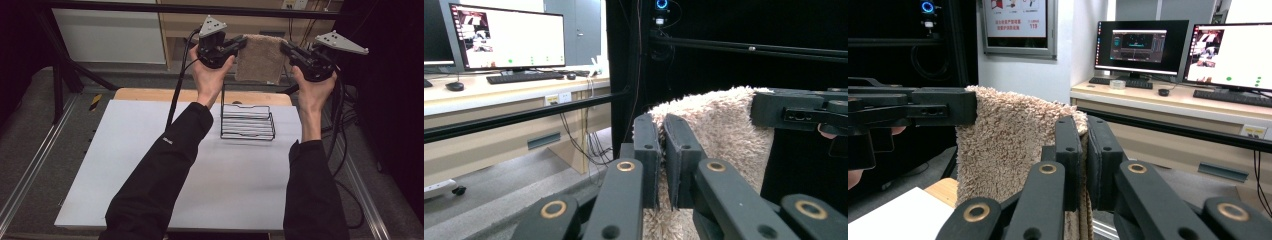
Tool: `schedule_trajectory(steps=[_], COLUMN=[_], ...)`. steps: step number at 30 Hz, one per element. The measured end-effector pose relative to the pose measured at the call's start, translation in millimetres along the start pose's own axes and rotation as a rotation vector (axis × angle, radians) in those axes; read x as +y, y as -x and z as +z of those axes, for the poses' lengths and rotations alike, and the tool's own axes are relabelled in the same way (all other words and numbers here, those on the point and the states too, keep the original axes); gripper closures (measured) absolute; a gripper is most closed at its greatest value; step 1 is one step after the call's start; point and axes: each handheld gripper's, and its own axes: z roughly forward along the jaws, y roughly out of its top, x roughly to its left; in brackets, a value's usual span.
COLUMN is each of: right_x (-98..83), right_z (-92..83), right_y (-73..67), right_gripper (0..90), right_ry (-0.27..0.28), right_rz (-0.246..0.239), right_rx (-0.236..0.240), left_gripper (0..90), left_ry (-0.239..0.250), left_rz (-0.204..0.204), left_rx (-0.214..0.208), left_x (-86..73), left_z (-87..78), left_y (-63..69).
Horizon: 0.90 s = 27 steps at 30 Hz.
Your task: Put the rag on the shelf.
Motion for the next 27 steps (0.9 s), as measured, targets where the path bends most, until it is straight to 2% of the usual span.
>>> schedule_trajectory(steps=[8,15,21,27], right_x=[-6.5,-13.0,-20.3,-28.6], right_z=[12.7,19.9,21.4,17.9], right_y=[5.5,9.6,11.5,11.3], right_gripper=[85.6,85.6,85.6,85.5], right_ry=[-0.02,-0.044,-0.059,-0.069], right_rz=[-0.015,-0.019,-0.02,-0.016], right_rx=[0.002,0.0,0.003,0.016], left_gripper=[84.4,84.4,84.4,84.4], left_ry=[-0.007,-0.025,-0.045,-0.059], left_rz=[-0.003,0.008,0.018,0.024], left_rx=[0.006,0.005,0.0,-0.024], left_x=[-9.2,-15.9,-22.7,-30.6], left_z=[9.3,12.5,13.4,9.5], left_y=[-10.7,-13.3,-14.4,-12.9])
